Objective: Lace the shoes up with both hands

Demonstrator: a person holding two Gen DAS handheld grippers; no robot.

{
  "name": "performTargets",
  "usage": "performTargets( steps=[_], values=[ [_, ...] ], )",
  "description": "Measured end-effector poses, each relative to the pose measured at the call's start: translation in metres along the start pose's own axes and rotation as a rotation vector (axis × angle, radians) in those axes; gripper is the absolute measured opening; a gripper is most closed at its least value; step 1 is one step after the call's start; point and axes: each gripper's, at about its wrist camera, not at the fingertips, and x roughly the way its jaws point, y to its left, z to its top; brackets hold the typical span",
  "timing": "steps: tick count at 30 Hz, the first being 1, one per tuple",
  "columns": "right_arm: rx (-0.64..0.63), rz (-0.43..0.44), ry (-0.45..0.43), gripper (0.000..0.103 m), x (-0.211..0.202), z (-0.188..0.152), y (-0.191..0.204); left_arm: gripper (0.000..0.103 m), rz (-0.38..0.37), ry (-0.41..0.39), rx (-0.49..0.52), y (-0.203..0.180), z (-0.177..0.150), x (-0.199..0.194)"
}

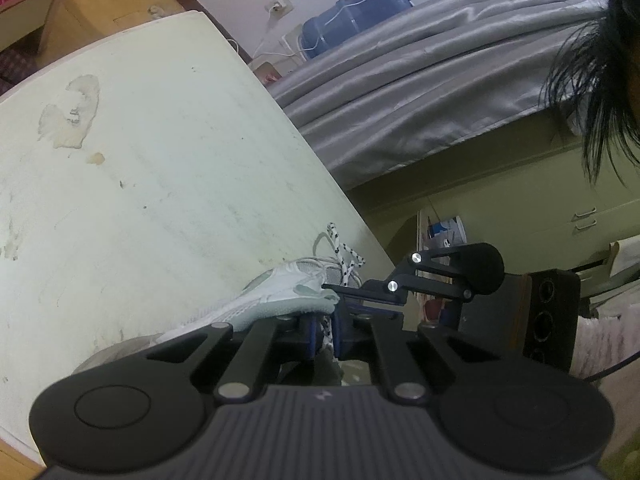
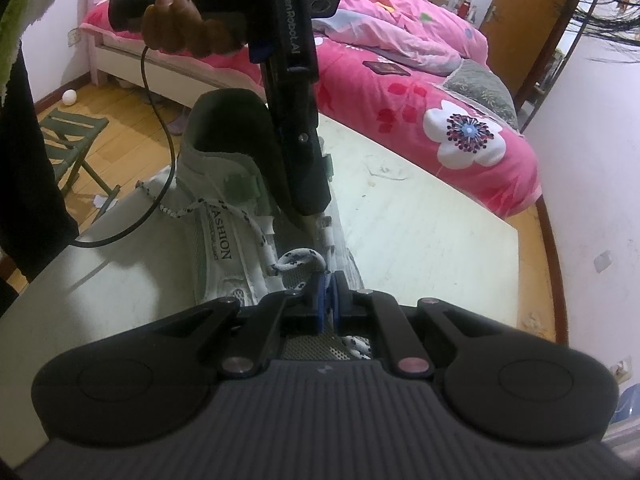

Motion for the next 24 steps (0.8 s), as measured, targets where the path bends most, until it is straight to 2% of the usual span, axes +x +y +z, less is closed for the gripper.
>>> performTargets(
  steps=[12,16,22,24],
  values=[
    [0.089,-0.015,-0.039,0.003,-0.0008,0.0025,-0.0017,0.007,0.002,0.013,0.006,0.0027,0.0059,0.0031],
    [0.171,-0.017,-0.046,0.003,-0.0007,0.0016,-0.0060,0.007,-0.004,0.023,-0.008,0.0038,0.0070,0.0040],
    [0.073,-0.046,-0.011,0.006,-0.0009,0.0058,0.0031,0.008,0.002,0.033,-0.013,0.0018,0.0093,0.0074],
    [0.075,-0.048,-0.007,0.011,-0.0028,0.0065,0.0009,0.008,0.005,0.030,-0.015,0.0013,0.0091,0.0075]
  ],
)
